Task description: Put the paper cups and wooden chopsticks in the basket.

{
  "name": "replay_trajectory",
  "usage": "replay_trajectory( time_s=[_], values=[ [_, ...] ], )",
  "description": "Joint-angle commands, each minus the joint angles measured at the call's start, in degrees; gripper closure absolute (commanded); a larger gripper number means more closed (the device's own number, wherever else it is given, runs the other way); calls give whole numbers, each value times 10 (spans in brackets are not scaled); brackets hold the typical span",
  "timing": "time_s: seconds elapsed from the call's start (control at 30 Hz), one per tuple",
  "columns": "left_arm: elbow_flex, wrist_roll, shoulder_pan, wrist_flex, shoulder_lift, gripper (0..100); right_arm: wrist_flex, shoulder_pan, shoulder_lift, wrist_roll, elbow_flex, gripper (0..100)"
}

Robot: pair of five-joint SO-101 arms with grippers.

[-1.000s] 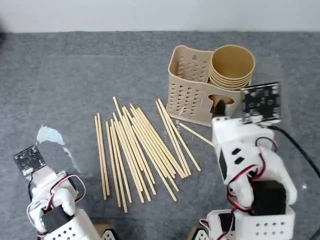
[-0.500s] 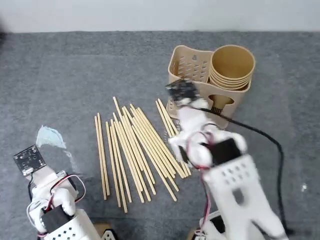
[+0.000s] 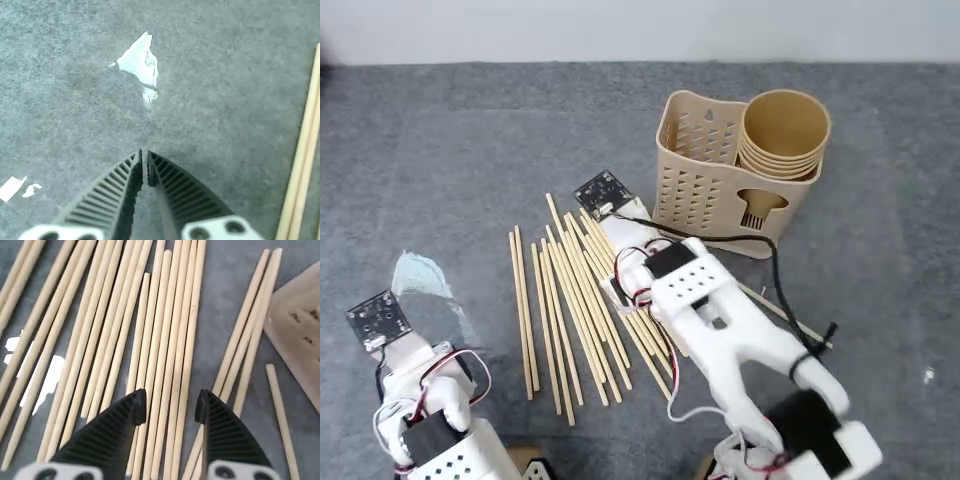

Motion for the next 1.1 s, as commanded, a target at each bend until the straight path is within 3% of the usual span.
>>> replay_trajectory(
  time_s=[0.0, 0.6, 0.83, 1.07],
  values=[
    [-5, 4, -1, -13, -11, 985, -48, -2, 25, -5, -11, 833],
    [-5, 4, 0, -12, -11, 985, 12, 2, 233, -5, -161, 838],
    [-5, 4, 0, -12, -11, 985, 11, 0, 233, -5, -162, 962],
    [-5, 4, 0, -12, -11, 985, 11, 2, 233, -5, -162, 973]
  ],
)
